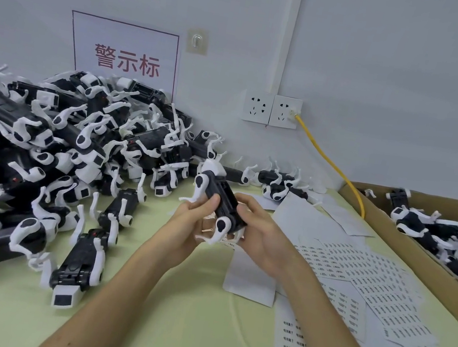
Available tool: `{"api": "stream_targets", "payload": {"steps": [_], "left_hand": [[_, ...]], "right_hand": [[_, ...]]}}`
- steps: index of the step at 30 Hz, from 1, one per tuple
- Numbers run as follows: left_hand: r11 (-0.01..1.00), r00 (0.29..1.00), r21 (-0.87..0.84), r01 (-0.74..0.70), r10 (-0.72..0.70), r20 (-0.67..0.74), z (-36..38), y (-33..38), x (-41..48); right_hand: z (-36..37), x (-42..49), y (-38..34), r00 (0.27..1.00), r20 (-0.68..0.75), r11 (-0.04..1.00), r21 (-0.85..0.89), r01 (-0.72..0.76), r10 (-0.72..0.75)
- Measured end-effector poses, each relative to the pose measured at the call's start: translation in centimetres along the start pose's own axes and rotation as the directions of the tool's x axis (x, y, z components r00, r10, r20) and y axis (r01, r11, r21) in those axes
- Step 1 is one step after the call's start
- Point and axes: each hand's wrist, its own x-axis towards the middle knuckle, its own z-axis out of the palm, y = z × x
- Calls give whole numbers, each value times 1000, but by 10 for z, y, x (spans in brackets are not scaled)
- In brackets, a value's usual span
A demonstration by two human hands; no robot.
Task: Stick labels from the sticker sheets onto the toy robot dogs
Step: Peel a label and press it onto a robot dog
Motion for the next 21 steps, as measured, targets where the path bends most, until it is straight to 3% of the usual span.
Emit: {"api": "stream_targets", "payload": {"steps": [3,5,7,9,12,15,17,21], "left_hand": [[999,997,-46,-28,24,-67,2,0,1],[997,991,-67,-47,38,-131,1,1,2],[994,976,-103,-32,9,-218,2,5,2],[994,958,-109,-6,-26,-285,-3,3,4],[990,945,-140,0,-45,-322,-7,-1,6],[975,934,-222,-12,-68,-350,-7,-3,6],[955,935,-298,-13,-94,-342,-7,-1,6],[919,943,-394,-3,-128,-306,-7,1,4]], "right_hand": [[0,0,-1,998,-49,985,-168,39,-48],[-4,1,-4,953,-260,944,-325,66,-156],[-18,2,-4,799,-513,863,-505,14,-314],[-34,1,-3,659,-638,756,-636,-159,-398],[-52,0,2,661,-698,519,-687,-509,-275],[-54,3,12,713,-672,305,-734,-607,-199],[-50,5,17,744,-636,320,-762,-563,-204],[-39,7,15,822,-528,660,-698,-276,-215]]}}
